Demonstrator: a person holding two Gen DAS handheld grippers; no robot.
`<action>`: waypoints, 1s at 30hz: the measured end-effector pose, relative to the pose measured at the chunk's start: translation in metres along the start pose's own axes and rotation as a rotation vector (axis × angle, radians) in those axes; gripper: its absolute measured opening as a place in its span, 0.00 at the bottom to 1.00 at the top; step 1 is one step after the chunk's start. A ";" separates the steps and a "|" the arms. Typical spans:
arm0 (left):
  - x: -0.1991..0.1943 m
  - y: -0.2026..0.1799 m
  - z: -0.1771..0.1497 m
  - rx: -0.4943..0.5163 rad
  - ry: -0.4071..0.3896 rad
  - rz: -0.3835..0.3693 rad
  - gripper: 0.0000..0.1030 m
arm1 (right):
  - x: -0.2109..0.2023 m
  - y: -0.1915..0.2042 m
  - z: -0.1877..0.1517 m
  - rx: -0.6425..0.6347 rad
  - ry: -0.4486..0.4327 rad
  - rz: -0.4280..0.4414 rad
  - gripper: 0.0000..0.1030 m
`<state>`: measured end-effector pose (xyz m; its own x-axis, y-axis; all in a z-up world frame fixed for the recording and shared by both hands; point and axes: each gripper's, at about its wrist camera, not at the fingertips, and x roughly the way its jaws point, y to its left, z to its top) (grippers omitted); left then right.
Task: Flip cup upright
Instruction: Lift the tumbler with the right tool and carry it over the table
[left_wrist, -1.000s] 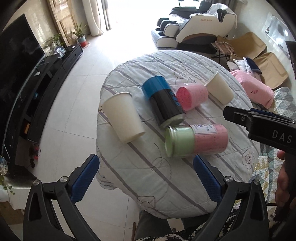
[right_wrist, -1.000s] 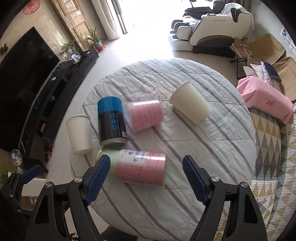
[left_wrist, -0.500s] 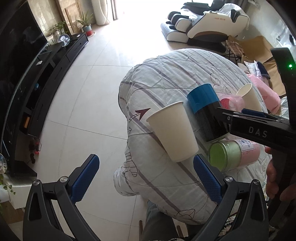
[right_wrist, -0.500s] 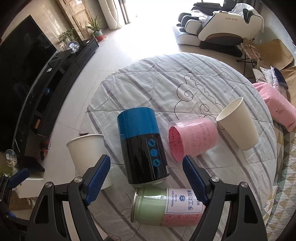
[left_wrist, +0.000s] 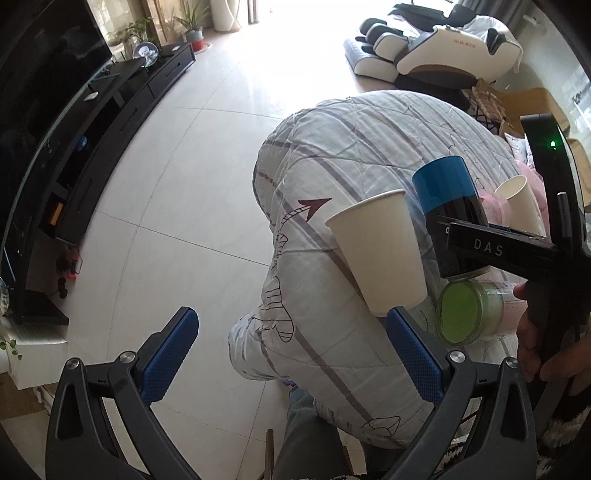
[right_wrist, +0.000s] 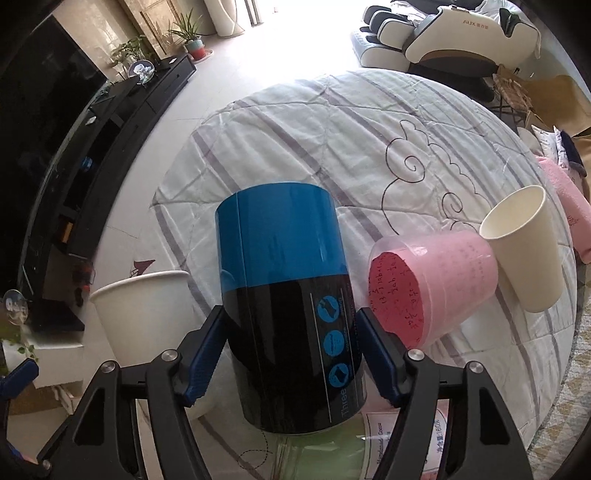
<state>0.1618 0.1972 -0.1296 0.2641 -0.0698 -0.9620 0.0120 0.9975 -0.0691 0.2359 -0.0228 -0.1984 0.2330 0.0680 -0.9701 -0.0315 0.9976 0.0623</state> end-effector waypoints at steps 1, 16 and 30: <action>-0.003 -0.003 0.002 0.003 -0.009 0.000 1.00 | -0.005 0.000 0.000 -0.008 -0.012 -0.006 0.69; -0.035 -0.086 -0.003 0.076 -0.082 -0.026 1.00 | -0.108 -0.082 -0.032 0.097 -0.133 0.052 0.69; -0.031 -0.245 -0.047 0.151 -0.076 -0.017 1.00 | -0.090 -0.226 -0.094 0.169 -0.021 0.051 0.69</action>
<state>0.1055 -0.0449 -0.0954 0.3345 -0.0913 -0.9380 0.1607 0.9862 -0.0387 0.1302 -0.2555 -0.1470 0.2552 0.1170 -0.9598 0.1197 0.9812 0.1514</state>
